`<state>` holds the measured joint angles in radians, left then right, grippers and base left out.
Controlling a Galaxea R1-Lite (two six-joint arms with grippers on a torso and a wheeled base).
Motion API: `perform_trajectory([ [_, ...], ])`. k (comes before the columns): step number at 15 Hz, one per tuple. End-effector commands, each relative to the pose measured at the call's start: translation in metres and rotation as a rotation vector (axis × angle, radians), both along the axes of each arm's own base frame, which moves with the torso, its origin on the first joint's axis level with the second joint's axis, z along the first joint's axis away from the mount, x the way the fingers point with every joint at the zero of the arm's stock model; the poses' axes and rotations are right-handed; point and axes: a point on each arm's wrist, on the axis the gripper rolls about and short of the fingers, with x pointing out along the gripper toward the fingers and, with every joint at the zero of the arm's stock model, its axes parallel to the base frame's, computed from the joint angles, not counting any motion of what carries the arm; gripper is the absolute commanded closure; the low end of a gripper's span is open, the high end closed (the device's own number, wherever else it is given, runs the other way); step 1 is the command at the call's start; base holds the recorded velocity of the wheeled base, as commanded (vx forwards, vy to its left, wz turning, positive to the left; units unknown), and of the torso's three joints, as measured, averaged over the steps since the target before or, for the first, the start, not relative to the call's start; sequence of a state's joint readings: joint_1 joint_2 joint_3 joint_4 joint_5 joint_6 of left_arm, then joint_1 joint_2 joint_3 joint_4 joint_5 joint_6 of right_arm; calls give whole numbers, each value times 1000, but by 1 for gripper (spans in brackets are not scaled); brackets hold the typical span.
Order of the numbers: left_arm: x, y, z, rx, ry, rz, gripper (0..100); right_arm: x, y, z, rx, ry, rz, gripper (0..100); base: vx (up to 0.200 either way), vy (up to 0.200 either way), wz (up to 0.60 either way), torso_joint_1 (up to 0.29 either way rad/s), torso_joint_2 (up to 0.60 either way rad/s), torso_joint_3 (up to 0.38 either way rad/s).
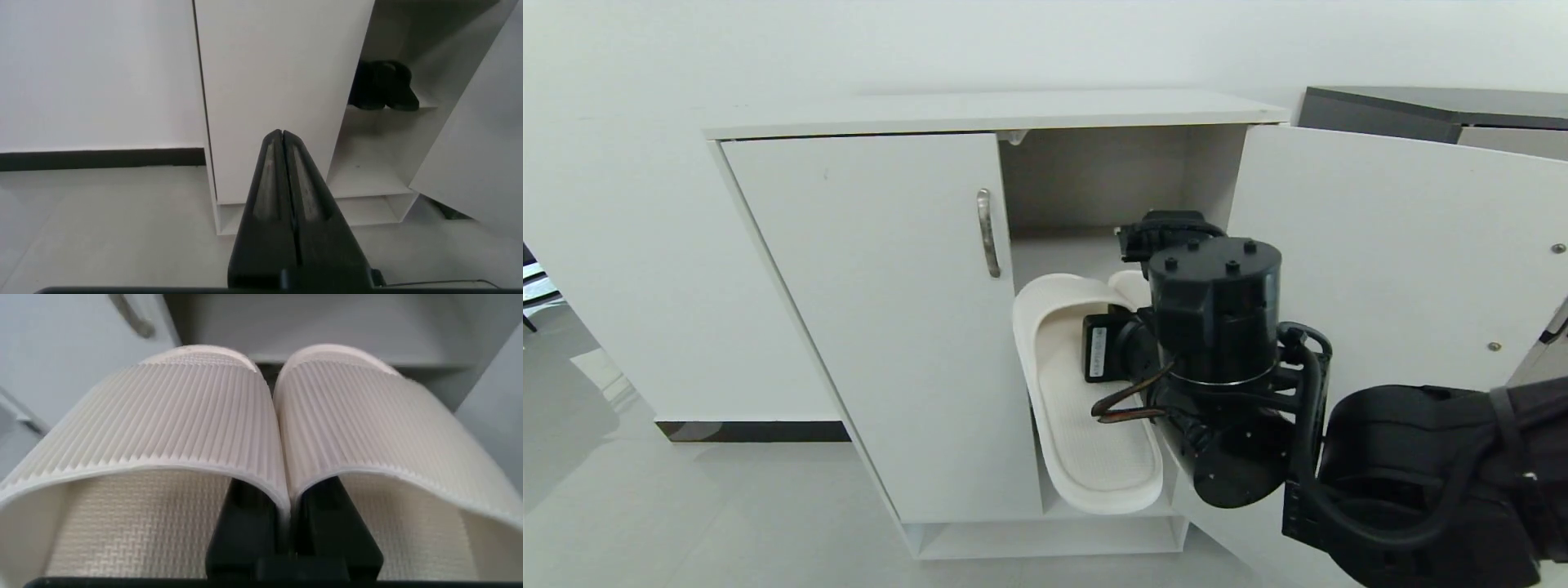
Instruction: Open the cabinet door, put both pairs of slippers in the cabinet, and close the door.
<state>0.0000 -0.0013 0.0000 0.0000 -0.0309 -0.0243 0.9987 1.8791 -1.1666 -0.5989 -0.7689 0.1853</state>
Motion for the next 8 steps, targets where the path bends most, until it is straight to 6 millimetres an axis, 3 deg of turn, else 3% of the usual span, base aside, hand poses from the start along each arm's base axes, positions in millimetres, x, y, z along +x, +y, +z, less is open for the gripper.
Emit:
perform_trajectory([
  [1, 0, 0, 0, 0, 1, 0, 100, 0, -3, -15, -66, -10, -56, 100, 0, 0, 0, 0, 0, 0],
  [8, 0, 0, 0, -2, 1, 0, 100, -8, -3, -2, -84, -43, -52, 100, 0, 0, 0, 0, 0, 0],
])
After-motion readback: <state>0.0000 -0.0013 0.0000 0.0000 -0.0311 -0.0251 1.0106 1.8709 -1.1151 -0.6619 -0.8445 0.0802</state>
